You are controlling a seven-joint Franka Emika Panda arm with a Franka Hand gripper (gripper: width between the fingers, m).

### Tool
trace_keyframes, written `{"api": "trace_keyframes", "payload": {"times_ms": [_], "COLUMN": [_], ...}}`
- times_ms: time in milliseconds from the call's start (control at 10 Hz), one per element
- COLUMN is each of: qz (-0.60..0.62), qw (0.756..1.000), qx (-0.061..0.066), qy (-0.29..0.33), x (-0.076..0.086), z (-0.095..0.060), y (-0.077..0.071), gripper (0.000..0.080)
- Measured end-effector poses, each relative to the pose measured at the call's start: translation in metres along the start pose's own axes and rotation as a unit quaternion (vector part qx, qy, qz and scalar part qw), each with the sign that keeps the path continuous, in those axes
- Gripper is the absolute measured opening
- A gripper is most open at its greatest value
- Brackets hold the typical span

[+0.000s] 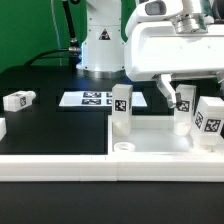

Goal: Assemble square table

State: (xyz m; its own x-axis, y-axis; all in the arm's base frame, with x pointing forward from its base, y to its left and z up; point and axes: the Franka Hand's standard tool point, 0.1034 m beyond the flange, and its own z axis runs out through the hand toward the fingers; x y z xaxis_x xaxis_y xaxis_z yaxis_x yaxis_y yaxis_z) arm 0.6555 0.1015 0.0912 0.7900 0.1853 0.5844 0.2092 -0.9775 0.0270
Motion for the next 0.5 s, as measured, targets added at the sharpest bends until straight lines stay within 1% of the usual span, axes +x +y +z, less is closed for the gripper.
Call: {"api": "trace_keyframes", "payload": {"times_ms": [200,300,400,500], "qz": [0.000,0.006,0.022,0.086], "qw": [1.000,1.000,0.999,0.994], "qx": [0.000,0.004,0.012,0.021], "qy": [0.000,-0.011,-0.034,-0.066], "x": [0.000,0.000,0.010,0.022], "z": [0.000,0.001,0.000,-0.002], "y": [0.000,-0.002,-0.006,-0.017], "gripper": [0.0649,0.0649,0.0649,0.0649]}}
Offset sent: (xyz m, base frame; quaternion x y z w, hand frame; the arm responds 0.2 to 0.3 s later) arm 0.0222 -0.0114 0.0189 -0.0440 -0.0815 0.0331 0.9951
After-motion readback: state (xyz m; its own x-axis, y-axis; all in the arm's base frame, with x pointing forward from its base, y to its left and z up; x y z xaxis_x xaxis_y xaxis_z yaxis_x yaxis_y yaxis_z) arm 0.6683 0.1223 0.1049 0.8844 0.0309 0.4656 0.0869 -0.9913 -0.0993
